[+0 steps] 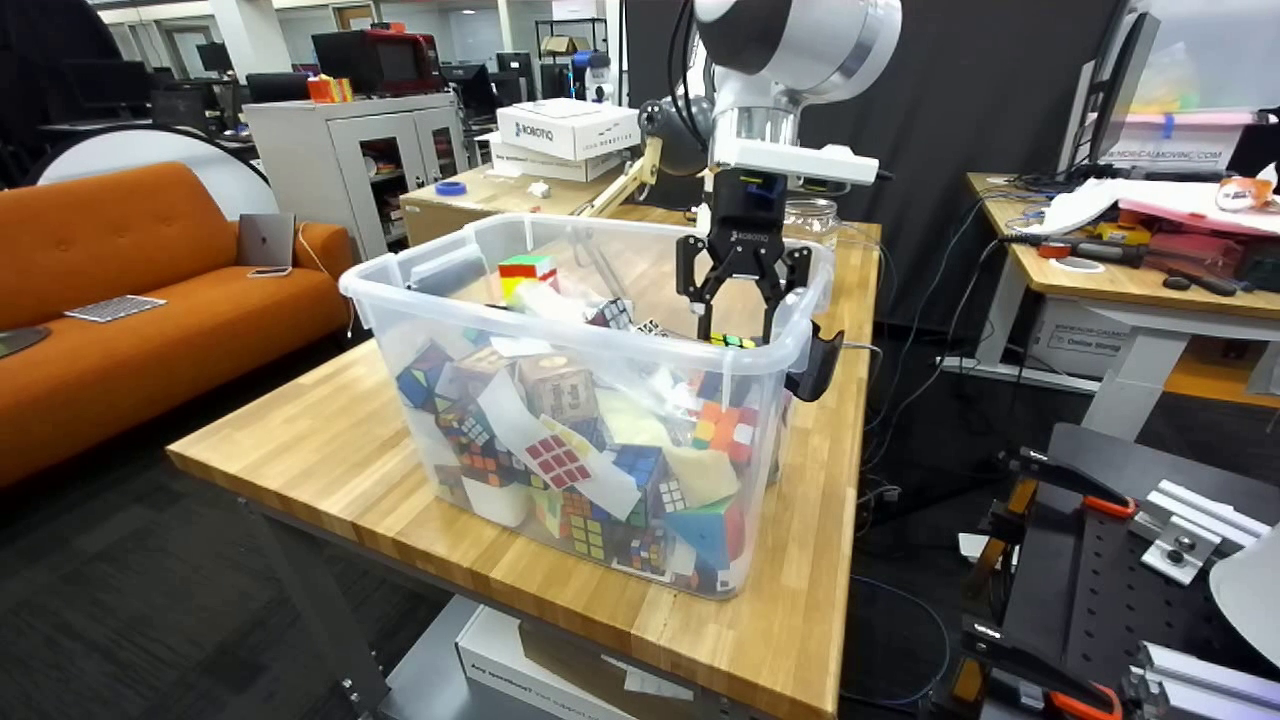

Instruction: Put the rubik's cube inside the storage box

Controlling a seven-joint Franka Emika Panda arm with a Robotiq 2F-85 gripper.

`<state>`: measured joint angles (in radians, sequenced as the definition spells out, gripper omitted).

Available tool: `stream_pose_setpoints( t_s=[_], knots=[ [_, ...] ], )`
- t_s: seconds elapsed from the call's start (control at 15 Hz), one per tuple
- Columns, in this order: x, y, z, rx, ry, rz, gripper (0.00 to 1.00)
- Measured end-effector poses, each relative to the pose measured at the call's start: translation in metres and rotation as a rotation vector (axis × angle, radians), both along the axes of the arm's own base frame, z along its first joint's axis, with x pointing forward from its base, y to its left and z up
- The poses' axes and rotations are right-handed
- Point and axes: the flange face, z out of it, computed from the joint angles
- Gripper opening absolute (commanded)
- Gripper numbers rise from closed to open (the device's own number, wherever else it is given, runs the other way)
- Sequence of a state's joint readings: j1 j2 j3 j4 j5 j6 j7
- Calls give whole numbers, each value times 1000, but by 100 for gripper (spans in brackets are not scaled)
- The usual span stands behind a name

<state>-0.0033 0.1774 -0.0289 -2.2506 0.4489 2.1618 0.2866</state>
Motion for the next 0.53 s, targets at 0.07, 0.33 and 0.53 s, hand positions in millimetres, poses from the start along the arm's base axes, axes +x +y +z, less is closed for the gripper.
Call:
stream_pose_setpoints(
  t_s=[0.07,0.33,0.53],
  knots=[
    [0,0,0,0,0,0,100],
    [2,1,12,3,-24,6,100],
    [2,-1,44,14,-97,18,100]
  ],
)
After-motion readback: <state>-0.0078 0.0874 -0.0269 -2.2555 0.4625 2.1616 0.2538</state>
